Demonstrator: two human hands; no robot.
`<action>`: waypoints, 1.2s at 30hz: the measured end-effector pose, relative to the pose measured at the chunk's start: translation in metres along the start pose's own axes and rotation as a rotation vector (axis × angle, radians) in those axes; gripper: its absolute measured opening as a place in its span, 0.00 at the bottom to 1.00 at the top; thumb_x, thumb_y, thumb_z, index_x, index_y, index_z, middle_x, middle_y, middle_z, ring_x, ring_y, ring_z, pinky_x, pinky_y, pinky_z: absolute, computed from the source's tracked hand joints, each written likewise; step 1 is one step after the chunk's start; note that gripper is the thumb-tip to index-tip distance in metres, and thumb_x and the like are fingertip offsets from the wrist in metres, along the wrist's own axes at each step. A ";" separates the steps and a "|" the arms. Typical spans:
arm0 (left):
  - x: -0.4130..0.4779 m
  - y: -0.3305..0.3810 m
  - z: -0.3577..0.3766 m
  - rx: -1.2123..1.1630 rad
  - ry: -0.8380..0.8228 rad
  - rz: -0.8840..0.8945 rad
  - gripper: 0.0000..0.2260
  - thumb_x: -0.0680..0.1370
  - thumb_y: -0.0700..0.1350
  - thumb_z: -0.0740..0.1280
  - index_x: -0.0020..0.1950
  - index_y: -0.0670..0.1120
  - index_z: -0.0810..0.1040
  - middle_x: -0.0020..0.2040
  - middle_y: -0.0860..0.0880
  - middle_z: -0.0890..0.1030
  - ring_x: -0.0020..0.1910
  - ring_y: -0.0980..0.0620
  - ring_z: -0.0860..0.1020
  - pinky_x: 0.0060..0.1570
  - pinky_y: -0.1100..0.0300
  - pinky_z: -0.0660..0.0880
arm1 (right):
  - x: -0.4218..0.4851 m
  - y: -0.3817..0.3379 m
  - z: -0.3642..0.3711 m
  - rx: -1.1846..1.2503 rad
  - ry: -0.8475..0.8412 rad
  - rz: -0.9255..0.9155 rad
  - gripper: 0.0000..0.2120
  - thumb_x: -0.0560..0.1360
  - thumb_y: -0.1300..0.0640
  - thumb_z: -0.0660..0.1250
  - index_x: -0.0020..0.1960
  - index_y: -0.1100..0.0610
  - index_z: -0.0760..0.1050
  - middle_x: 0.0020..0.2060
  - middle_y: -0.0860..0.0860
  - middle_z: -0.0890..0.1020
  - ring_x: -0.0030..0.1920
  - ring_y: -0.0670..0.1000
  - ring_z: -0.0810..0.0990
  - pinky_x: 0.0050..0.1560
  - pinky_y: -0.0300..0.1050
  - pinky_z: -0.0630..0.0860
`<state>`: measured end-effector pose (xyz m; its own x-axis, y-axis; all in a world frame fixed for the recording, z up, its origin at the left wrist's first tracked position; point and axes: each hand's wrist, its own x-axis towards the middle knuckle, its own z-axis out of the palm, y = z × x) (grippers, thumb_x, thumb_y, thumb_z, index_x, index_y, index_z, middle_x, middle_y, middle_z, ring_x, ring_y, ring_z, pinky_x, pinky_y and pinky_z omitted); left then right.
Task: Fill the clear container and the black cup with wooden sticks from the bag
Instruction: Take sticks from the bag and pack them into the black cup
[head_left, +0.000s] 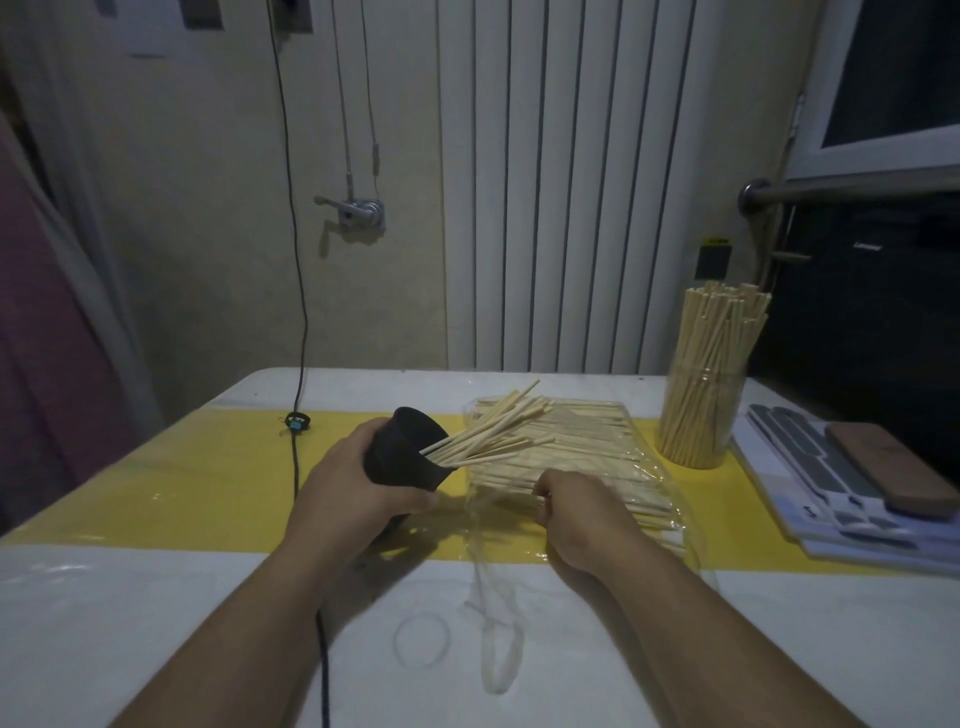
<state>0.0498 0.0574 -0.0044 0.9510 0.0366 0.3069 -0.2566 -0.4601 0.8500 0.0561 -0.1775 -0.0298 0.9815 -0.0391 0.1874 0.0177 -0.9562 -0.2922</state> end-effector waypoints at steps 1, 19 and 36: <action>0.000 0.000 0.000 -0.013 -0.001 -0.001 0.29 0.54 0.53 0.79 0.50 0.72 0.72 0.52 0.64 0.79 0.51 0.60 0.77 0.49 0.52 0.77 | 0.000 0.000 0.000 0.013 -0.001 0.006 0.13 0.80 0.54 0.62 0.64 0.48 0.76 0.60 0.53 0.80 0.62 0.57 0.76 0.59 0.46 0.70; -0.002 0.004 -0.002 -0.070 0.006 -0.033 0.28 0.53 0.54 0.78 0.49 0.67 0.73 0.48 0.63 0.80 0.48 0.62 0.78 0.42 0.60 0.72 | -0.025 -0.018 -0.062 -0.171 -0.124 -0.095 0.20 0.75 0.38 0.65 0.35 0.51 0.66 0.40 0.46 0.75 0.47 0.54 0.76 0.39 0.45 0.67; 0.001 -0.002 -0.001 -0.043 0.003 -0.034 0.30 0.52 0.55 0.79 0.52 0.68 0.74 0.51 0.61 0.81 0.50 0.59 0.79 0.45 0.56 0.75 | -0.024 -0.014 -0.063 0.150 1.015 -0.503 0.23 0.83 0.50 0.59 0.34 0.60 0.73 0.35 0.55 0.71 0.33 0.55 0.67 0.34 0.47 0.63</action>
<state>0.0514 0.0589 -0.0054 0.9588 0.0543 0.2789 -0.2314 -0.4199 0.8776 0.0205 -0.1810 0.0290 0.2511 0.0566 0.9663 0.4549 -0.8881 -0.0662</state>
